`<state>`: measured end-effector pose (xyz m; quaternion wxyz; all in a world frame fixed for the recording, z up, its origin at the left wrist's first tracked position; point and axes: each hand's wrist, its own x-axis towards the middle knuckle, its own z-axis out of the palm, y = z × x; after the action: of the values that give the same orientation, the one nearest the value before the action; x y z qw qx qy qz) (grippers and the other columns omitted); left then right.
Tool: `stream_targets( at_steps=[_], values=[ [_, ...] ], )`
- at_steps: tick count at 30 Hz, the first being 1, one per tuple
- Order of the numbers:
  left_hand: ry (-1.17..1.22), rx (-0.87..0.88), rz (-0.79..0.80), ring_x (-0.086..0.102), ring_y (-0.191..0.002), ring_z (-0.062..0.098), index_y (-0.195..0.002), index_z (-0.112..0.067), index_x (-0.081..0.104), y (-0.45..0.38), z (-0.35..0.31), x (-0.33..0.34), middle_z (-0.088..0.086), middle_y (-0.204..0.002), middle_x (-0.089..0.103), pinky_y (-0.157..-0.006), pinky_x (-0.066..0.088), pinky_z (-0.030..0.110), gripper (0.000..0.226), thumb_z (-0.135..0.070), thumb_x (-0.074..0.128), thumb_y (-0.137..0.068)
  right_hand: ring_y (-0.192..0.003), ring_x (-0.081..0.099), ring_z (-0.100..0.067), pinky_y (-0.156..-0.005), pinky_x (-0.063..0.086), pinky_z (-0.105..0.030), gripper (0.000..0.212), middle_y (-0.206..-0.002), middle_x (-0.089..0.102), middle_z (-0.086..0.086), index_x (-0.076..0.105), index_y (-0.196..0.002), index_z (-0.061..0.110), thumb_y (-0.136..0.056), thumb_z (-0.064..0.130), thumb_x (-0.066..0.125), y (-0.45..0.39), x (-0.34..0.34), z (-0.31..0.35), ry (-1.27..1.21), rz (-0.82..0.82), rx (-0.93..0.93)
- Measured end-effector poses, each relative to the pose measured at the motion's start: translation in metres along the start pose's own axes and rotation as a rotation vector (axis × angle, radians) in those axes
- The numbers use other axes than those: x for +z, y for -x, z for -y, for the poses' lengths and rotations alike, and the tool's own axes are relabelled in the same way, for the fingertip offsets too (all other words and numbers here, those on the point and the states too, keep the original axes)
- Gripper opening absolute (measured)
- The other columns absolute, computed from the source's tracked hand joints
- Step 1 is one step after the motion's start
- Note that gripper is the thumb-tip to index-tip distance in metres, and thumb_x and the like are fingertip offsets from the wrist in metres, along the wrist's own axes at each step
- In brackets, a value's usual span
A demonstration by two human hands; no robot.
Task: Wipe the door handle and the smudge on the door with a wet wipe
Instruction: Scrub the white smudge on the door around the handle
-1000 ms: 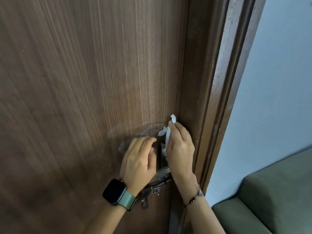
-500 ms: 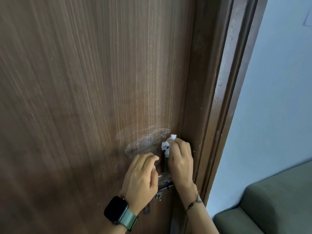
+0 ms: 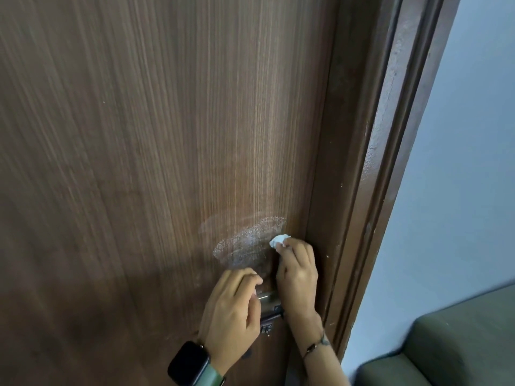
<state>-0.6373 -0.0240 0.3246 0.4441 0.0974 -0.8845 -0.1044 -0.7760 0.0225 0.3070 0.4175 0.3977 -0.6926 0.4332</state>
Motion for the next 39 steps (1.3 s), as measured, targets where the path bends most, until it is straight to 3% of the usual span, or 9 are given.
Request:
stream_targets(
  at_steps=[6,9,12,14,20,24,30,34,39],
  values=[
    [-0.007,-0.018,-0.001,0.049,-0.087,0.008,-0.086,-0.009,0.062,-0.004,-0.006,-0.002,0.001,-0.089,0.063,-0.077,0.043,0.023,0.022,-0.011,0.041,-0.079,-0.094,0.054,-0.023,-0.086,0.041,-0.020,0.018,-0.101,0.065,-0.019,0.067,-0.100,-0.003,-0.084,-0.004,0.058,-0.042,-0.019,0.007,-0.022,-0.118,0.128],
    [0.002,-0.013,-0.009,0.048,-0.088,0.008,-0.086,-0.009,0.061,-0.001,-0.006,-0.004,0.001,-0.091,0.062,-0.078,0.041,0.021,0.020,-0.010,0.042,-0.079,-0.088,0.059,-0.029,-0.078,0.047,-0.029,0.018,-0.101,0.066,-0.016,0.067,-0.101,0.001,-0.084,0.000,0.061,-0.038,-0.009,0.021,-0.022,-0.055,0.202],
    [0.011,-0.016,-0.027,0.050,-0.086,0.010,-0.085,-0.009,0.061,0.003,-0.002,-0.008,0.002,-0.091,0.062,-0.077,0.041,0.020,0.019,-0.009,0.043,-0.078,-0.074,0.059,-0.027,-0.063,0.048,-0.029,0.014,-0.085,0.066,-0.011,0.069,-0.082,0.005,-0.075,-0.007,0.064,-0.005,0.002,0.028,0.026,0.080,0.057],
    [0.007,-0.012,-0.027,0.051,-0.085,0.010,-0.083,-0.009,0.062,0.006,0.003,-0.010,0.002,-0.091,0.063,-0.075,0.042,0.021,0.019,-0.009,0.043,-0.078,-0.077,0.059,-0.023,-0.066,0.047,-0.025,0.022,-0.085,0.067,-0.007,0.069,-0.079,0.007,-0.066,-0.009,0.074,0.013,0.000,0.028,-0.001,0.167,-0.018],
    [-0.034,-0.041,-0.022,0.049,-0.087,0.007,-0.082,-0.009,0.063,0.007,0.015,-0.019,0.001,-0.090,0.063,-0.077,0.041,0.019,0.022,-0.011,0.042,-0.078,-0.079,0.052,-0.023,-0.074,0.042,-0.026,0.015,-0.083,0.066,-0.014,0.066,-0.077,0.000,-0.084,-0.006,0.055,-0.035,-0.011,0.009,-0.018,-0.192,0.133],
    [-0.028,-0.050,-0.038,0.049,-0.085,0.008,-0.082,-0.009,0.063,0.009,0.017,-0.015,0.001,-0.089,0.063,-0.076,0.041,0.018,0.021,-0.010,0.043,-0.078,-0.081,0.050,-0.025,-0.078,0.045,-0.032,0.019,-0.084,0.066,-0.017,0.068,-0.078,-0.003,-0.085,-0.006,0.050,-0.024,0.008,0.018,0.010,-0.162,0.089],
    [-0.015,-0.035,-0.030,0.050,-0.084,0.009,-0.080,-0.009,0.063,0.008,0.016,-0.004,0.001,-0.089,0.063,-0.074,0.042,0.020,0.020,-0.010,0.043,-0.077,-0.082,0.055,-0.027,-0.073,0.043,-0.026,0.006,-0.087,0.065,-0.014,0.066,-0.075,0.002,-0.080,0.004,0.068,-0.001,0.004,0.021,0.017,0.044,-0.014],
    [-0.004,-0.020,-0.008,0.049,-0.085,0.007,-0.081,-0.011,0.063,0.004,0.011,0.000,-0.001,-0.088,0.062,-0.074,0.042,0.020,0.019,-0.011,0.044,-0.077,-0.080,0.049,-0.022,-0.070,0.038,-0.023,0.011,-0.085,0.060,-0.013,0.058,-0.081,0.002,-0.087,0.003,0.049,-0.038,-0.016,0.014,-0.022,-0.126,0.123],
    [-0.002,-0.029,-0.016,0.048,-0.084,0.007,-0.079,-0.011,0.062,0.003,0.010,0.003,0.000,-0.088,0.062,-0.073,0.042,0.020,0.019,-0.011,0.043,-0.078,-0.076,0.058,-0.031,-0.071,0.046,-0.034,0.014,-0.085,0.065,-0.017,0.065,-0.081,0.000,-0.076,-0.013,0.064,-0.034,0.003,0.011,0.049,-0.131,0.151]
  ],
)
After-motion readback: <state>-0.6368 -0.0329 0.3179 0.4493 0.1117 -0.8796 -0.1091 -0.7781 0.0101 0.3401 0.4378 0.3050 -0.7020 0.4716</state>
